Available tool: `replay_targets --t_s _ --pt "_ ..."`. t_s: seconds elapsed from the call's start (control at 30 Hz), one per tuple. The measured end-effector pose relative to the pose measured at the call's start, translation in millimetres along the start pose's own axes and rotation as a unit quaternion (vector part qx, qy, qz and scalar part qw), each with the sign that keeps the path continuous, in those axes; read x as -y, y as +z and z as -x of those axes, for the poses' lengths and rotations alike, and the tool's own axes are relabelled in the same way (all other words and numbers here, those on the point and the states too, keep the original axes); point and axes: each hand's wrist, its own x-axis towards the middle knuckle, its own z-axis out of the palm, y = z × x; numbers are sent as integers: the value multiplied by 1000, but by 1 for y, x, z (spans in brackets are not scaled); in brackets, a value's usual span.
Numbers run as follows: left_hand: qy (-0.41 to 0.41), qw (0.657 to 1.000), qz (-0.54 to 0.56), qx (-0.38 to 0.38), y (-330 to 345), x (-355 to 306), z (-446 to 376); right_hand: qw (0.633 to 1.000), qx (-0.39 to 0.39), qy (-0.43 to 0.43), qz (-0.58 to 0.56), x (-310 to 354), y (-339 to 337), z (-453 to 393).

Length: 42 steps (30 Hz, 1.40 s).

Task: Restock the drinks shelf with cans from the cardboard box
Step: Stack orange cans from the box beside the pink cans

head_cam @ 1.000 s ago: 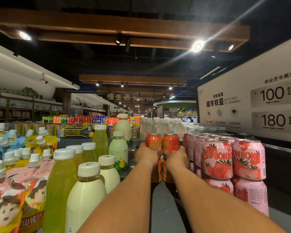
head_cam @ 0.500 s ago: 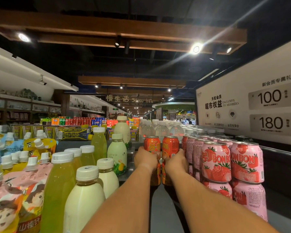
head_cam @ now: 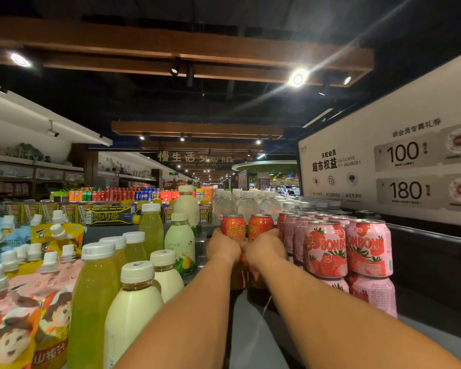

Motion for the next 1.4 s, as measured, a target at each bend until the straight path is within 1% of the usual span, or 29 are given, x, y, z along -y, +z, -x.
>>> replay_targets --t_s 0.1,0.17,0.33,0.47,0.6,0.7,0.77,0.87,0.97,1.13,1.27,1.4 --pt "-21 1000 -17 13 -8 -9 8 999 25 -21 23 0 -13 20" --pt "-25 999 -25 6 -14 -22 19 998 43 -35 34 -3 -24 28" --pt "25 998 -59 -17 -37 -59 72 990 95 -84 69 -16 -52 55" --pt "41 994 -87 -60 -59 -66 139 983 98 -137 74 -31 -87 90" --pt "42 989 -99 -100 -78 -60 229 979 107 -161 65 -53 -129 136" --pt "54 988 -103 -104 -90 -52 298 977 102 -182 51 -78 -158 175" --pt "47 985 -128 -109 -103 -47 340 974 100 -194 51 -94 -175 204" --pt "19 977 -162 -137 -127 -43 388 972 103 -209 38 -105 -194 248" --pt "4 972 -181 -147 -147 -38 436 967 140 -211 26 -110 -203 292" --pt "-43 972 -175 -153 -180 9 523 959 187 -210 25 -124 -194 372" --pt "-134 957 -195 -168 -223 72 597 945 251 -211 22 -142 -165 456" --pt "-255 921 -228 -187 -247 150 685 911 335 -239 24 -172 -127 549"
